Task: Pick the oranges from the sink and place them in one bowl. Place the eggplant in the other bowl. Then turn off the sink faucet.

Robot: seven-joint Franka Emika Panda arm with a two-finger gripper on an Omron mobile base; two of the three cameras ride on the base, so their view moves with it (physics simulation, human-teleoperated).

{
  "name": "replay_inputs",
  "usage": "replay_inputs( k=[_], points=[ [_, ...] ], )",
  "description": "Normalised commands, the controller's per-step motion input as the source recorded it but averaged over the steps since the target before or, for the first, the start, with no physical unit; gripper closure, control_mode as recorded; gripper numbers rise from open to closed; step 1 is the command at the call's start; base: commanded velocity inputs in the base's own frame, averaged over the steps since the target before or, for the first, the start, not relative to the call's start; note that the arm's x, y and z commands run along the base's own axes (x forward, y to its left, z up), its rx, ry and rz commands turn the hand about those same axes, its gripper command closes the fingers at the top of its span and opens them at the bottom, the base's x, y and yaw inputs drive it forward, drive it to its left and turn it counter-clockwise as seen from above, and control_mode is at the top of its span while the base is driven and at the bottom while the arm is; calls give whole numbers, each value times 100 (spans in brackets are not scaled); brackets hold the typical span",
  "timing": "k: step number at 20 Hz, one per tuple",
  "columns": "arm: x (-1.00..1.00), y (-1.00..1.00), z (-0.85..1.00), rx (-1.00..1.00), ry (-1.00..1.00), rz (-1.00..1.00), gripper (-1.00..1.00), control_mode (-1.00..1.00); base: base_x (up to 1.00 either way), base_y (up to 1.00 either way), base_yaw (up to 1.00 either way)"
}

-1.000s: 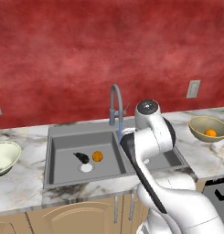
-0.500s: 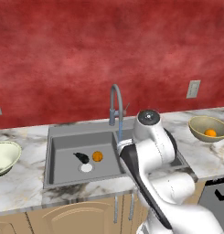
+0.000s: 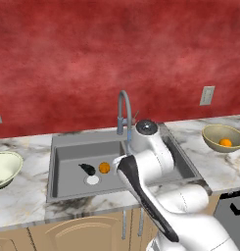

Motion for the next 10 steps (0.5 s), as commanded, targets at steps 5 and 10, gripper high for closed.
replay_inputs(
  k=[5, 10],
  points=[
    [62, 41, 0, -3, 38, 7, -100, -100, 0, 0, 0],
    [60, 20, -9, -4, 27, 0, -100, -100, 0, 0, 0]
  ],
)
